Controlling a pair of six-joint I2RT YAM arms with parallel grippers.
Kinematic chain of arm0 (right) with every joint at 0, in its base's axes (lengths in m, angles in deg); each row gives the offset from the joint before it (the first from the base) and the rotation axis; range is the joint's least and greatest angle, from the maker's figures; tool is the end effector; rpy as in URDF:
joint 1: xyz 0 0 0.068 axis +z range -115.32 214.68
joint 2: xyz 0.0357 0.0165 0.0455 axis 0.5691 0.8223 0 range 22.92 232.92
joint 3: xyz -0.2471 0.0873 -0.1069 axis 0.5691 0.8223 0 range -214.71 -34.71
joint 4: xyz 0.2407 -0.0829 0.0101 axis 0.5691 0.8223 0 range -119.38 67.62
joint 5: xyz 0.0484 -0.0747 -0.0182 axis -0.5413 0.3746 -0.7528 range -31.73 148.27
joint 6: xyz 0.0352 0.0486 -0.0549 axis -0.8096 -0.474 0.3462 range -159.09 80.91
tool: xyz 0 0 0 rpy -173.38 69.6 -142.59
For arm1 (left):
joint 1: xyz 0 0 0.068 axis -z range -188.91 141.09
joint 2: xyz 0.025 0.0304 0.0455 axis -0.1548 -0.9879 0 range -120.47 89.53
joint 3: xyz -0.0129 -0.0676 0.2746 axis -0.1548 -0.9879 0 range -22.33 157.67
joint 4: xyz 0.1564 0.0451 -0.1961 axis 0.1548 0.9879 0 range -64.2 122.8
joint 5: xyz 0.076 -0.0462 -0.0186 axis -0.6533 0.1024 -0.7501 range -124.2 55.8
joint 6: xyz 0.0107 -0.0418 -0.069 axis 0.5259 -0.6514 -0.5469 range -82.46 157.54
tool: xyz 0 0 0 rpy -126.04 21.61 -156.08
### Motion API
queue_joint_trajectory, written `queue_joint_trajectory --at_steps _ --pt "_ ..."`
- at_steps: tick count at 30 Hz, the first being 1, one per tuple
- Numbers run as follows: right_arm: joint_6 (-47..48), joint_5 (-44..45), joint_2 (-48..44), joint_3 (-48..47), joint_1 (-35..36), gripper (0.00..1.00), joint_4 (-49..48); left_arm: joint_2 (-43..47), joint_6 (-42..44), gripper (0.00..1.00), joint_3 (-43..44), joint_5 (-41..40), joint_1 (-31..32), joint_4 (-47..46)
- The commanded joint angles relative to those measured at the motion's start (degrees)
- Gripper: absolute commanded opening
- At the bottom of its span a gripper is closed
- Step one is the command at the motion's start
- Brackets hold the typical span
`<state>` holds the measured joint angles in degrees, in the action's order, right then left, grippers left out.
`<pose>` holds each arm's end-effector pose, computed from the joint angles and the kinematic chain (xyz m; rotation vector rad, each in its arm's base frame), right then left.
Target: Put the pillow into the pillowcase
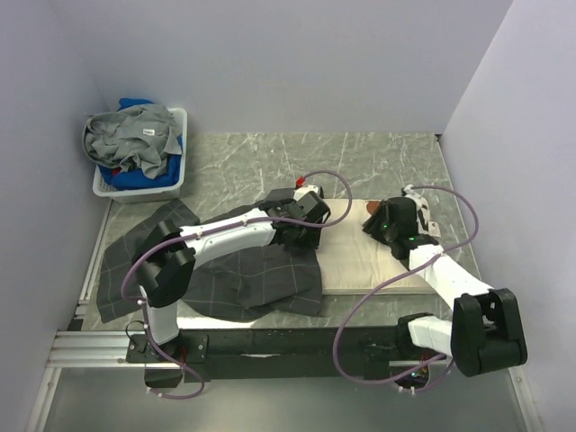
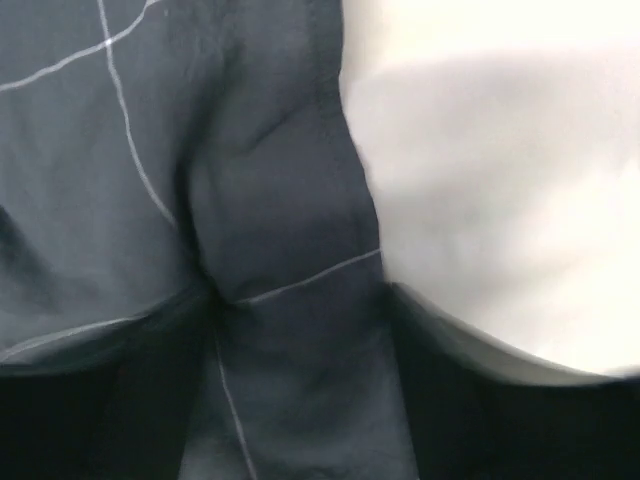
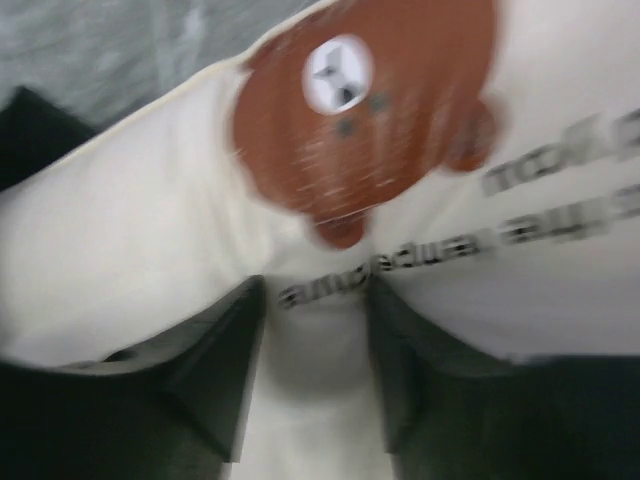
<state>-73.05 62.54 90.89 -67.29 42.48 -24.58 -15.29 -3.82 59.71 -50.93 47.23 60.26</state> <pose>0.2542 0.0295 0.1860 0.5562 2.2189 0.2988 0.2451 -0.3286 0.2231 0.2171 2.5267 -0.3142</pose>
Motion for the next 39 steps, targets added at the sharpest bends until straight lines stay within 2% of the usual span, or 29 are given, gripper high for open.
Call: queue_joint_trajectory --at_steps 1,2,3,4,5,6,8,10,13,14,15,17,18,20,22,23,26,29,33,34,36,37,38,39 --pt "-8.31 -8.92 2.08 3.48 9.76 0.41 -2.14 -2.32 -0.47 0.55 1.28 1.17 -0.06 -3.08" --pt "-9.28 -9.71 2.43 3.83 10.92 0.35 -3.12 -2.41 -0.47 0.41 1.19 1.35 -0.41 -2.91" --pt "-10.94 -10.24 3.31 3.92 12.76 0.27 -4.00 -2.06 -0.47 0.36 0.58 1.70 -1.37 -3.08" --pt "-11.83 -10.16 3.92 3.84 14.60 0.23 -4.62 -1.80 -0.47 0.31 0.14 1.79 -1.91 -3.25" --pt "-12.71 -9.73 4.37 3.23 19.32 0.20 -4.62 -1.27 -0.21 0.25 -0.38 1.96 -2.69 -3.52" --pt "-14.80 -9.11 5.41 2.96 21.98 0.13 -6.54 -0.31 -0.12 0.22 -1.35 2.31 -4.36 -3.52" --pt "-16.66 -7.35 6.82 0.87 29.95 0.09 -8.13 1.44 0.23 0.16 -2.06 2.84 -6.21 -3.26" --pt "-17.81 -6.21 9.98 -1.34 33.50 0.07 -8.05 2.94 0.76 0.15 -2.59 2.58 -7.97 -2.82" --pt "-16.85 -5.33 10.88 -4.77 34.57 0.08 -5.25 5.23 1.37 0.13 -3.03 2.49 -8.85 -1.94" --pt "-16.32 -1.67 10.00 -5.56 34.31 0.13 -3.32 5.76 1.46 0.13 -3.03 2.67 -8.85 -1.85" --pt "-15.10 0.28 7.47 -6.09 33.70 0.30 -1.30 5.76 1.55 0.12 -3.20 3.02 -8.85 -1.85" --pt "-13.08 5.62 3.95 -7.06 32.47 0.49 4.68 5.68 1.64 0.11 -3.81 4.24 -8.85 -2.46" --pt "-12.54 6.88 -0.16 -7.15 30.29 0.67 8.09 5.59 1.55 0.11 -4.08 4.60 -8.85 -3.34" --pt "-10.45 9.42 -4.22 -6.80 26.59 0.87 11.10 4.71 1.29 0.09 -4.34 5.65 -8.85 -3.78" --pt "-8.59 10.66 -9.50 -6.45 20.12 0.97 14.97 4.18 1.11 0.08 -4.52 6.36 -8.85 -4.57" --pt "-6.58 11.02 -10.65 -6.27 17.98 1.00 15.93 4.01 0.94 0.08 -4.69 6.53 -8.85 -4.66" --pt "-3.76 11.19 -10.15 -6.62 11.91 1.00 18.66 4.27 0.76 0.08 -5.48 6.97 -8.85 -5.45" --pt "-2.96 10.41 -3.84 -7.33 11.63 1.00 18.94 4.88 0.58 0.08 -5.31 7.15 -8.85 -5.37" --pt "-4.10 5.14 4.97 -5.22 13.99 0.99 11.57 6.29 1.02 0.09 -3.82 7.59 -8.85 -4.40" --pt "-4.97 4.44 6.81 -5.30 15.14 0.97 10.68 6.90 1.28 0.09 -2.86 7.76 -8.85 -4.14" --pt "-6.12 2.94 11.83 -5.91 19.26 0.73 7.97 7.34 2.16 0.10 -1.80 8.64 -8.85 -3.43" --pt "-7.95 0.85 12.97 -6.09 20.58 0.56 6.82 7.52 2.51 0.11 -0.49 8.91 -8.85 -3.00" --pt "-9.10 0.13 14.81 -6.18 23.73 0.24 5.85 7.61 2.86 0.11 0.13 9.08 -8.85 -2.21" --pt "-10.16 -0.75 15.44 -6.79 25.24 0.15 3.84 7.61 3.56 0.11 0.66 9.35 -8.68 -1.77"
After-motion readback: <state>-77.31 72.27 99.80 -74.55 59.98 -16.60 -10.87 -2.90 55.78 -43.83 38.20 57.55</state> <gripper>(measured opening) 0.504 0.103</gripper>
